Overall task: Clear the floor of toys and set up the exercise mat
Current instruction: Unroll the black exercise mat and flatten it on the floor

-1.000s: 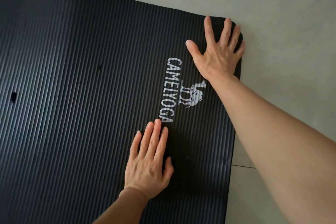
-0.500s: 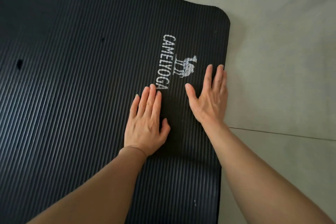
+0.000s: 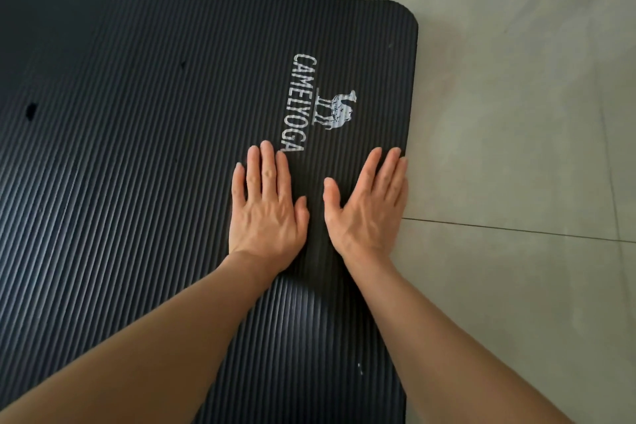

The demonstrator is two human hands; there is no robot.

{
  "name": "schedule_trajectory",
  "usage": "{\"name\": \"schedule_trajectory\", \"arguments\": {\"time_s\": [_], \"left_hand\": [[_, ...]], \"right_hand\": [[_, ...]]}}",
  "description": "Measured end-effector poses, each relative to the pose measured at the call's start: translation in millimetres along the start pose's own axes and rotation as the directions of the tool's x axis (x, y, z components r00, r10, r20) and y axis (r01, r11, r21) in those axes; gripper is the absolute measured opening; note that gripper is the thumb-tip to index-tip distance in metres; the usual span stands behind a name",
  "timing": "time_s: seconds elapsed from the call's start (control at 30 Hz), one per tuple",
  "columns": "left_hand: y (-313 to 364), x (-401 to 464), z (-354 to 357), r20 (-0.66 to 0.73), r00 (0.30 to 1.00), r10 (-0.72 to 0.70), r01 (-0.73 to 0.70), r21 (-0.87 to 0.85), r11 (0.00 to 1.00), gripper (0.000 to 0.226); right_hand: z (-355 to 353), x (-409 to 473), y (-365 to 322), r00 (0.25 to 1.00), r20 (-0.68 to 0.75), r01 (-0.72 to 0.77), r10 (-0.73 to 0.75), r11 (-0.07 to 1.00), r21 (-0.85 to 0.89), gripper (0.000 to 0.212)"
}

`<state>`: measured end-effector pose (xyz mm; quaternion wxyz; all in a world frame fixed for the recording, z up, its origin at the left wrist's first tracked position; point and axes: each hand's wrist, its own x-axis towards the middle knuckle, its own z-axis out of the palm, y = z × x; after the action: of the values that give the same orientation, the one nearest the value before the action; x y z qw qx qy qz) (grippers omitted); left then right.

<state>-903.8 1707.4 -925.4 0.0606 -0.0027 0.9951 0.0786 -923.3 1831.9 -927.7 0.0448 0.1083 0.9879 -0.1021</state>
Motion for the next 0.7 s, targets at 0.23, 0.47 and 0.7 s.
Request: {"name": "schedule_trajectory", "arguments": {"time_s": [0.23,0.47,0.7], "left_hand": [[0.9,13.3,-4.6,0.005,1.000,0.012,-0.012,0.005,1.000,0.069],[6.0,65.6,-11.7,-0.148,0.989,0.016,-0.019,-0.018,1.000,0.040],[-1.4,69.9,1.7,-0.058,0.996,0.066,-0.065,0.021,0.998,0.064]], "right_hand": [[-4.8,14.1,6.8,0.996,-0.026,0.090,-0.087,0.982,0.166,0.084],[-7.8,27.3,11.2,0.987,-0.113,0.131,-0.117,0.984,0.124,0.077],[-5.0,35.9,9.0,0.988,-0.012,0.155,-0.154,0.984,0.087,0.095]]}}
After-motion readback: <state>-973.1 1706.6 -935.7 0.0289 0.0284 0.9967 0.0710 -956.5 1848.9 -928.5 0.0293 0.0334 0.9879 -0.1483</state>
